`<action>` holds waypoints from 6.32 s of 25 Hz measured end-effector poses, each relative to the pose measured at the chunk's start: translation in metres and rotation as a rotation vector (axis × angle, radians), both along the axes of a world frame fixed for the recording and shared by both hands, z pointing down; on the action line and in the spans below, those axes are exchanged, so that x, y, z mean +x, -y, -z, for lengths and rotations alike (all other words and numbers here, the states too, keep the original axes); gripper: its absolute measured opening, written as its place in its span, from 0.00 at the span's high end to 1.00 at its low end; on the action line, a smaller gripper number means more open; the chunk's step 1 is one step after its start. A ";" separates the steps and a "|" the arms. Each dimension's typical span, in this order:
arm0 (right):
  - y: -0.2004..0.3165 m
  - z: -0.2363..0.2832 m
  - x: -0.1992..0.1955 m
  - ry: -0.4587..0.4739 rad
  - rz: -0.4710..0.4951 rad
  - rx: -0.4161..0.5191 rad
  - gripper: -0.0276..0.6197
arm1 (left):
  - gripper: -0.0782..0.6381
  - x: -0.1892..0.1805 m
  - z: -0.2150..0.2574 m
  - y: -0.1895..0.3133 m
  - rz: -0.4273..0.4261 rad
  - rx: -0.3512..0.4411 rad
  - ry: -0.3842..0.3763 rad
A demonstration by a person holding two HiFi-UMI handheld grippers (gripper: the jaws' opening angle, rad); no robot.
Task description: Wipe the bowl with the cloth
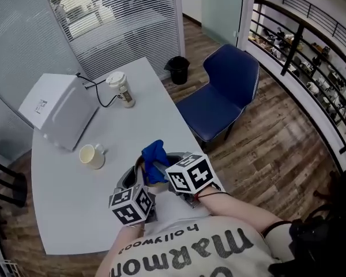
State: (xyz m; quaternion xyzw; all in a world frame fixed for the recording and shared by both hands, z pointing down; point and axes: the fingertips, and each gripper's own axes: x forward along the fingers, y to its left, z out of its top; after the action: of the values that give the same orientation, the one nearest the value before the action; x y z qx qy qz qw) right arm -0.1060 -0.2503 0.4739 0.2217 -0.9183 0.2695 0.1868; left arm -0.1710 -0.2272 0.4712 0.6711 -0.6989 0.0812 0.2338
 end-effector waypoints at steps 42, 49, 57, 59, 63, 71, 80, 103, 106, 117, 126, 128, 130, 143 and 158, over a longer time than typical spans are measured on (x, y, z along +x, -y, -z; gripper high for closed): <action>0.004 -0.054 0.006 -0.310 0.115 0.171 0.86 | 0.79 -0.002 -0.026 0.000 -0.015 -0.095 -0.041; 0.015 -0.039 0.009 -0.249 0.079 0.205 0.86 | 0.79 -0.005 -0.030 0.000 0.000 -0.108 -0.108; -0.003 0.015 -0.017 0.126 0.040 -0.049 0.86 | 0.84 -0.029 -0.018 0.004 0.131 -0.037 -0.150; -0.012 0.017 -0.026 0.166 0.049 -0.101 0.86 | 0.84 -0.027 -0.012 0.006 0.138 -0.012 -0.142; -0.015 0.011 -0.030 0.127 0.008 -0.081 0.86 | 0.84 -0.021 0.000 0.006 0.151 0.037 -0.164; -0.021 -0.003 -0.031 0.093 0.001 -0.153 0.86 | 0.80 -0.015 0.014 0.008 0.151 0.102 -0.258; -0.042 -0.010 -0.040 0.105 0.158 -0.207 0.86 | 0.79 -0.027 0.009 0.005 0.172 0.091 -0.297; -0.052 -0.060 -0.019 -0.368 0.437 0.224 0.86 | 0.80 -0.018 -0.035 -0.015 0.069 -0.065 -0.253; -0.051 -0.066 -0.015 -0.398 0.436 0.243 0.86 | 0.80 -0.014 -0.043 -0.020 0.051 -0.093 -0.257; -0.048 -0.088 -0.010 -0.455 0.409 0.239 0.86 | 0.79 -0.012 -0.071 -0.035 0.022 -0.170 -0.283; -0.025 -0.075 -0.008 -0.430 0.242 0.286 0.86 | 0.79 -0.016 -0.075 -0.036 0.033 -0.187 -0.331; -0.020 -0.070 -0.008 -0.392 0.190 0.272 0.86 | 0.79 -0.019 -0.077 -0.035 0.050 -0.193 -0.378; -0.016 -0.058 -0.011 -0.329 0.131 0.236 0.86 | 0.79 -0.025 -0.080 -0.036 0.082 -0.199 -0.442; -0.046 0.011 -0.074 0.075 -0.038 -0.061 0.86 | 0.88 -0.057 -0.061 -0.036 0.083 -0.194 -0.538; -0.095 -0.047 -0.080 -0.254 0.057 0.022 0.86 | 0.84 -0.075 -0.054 -0.035 0.016 -0.163 -0.533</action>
State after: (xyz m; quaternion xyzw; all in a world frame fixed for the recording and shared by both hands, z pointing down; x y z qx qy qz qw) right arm -0.1855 -0.1550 0.5208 0.2297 -0.8962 0.2239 0.3066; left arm -0.2457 -0.1926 0.5255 0.6421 -0.6091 -0.0441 0.4635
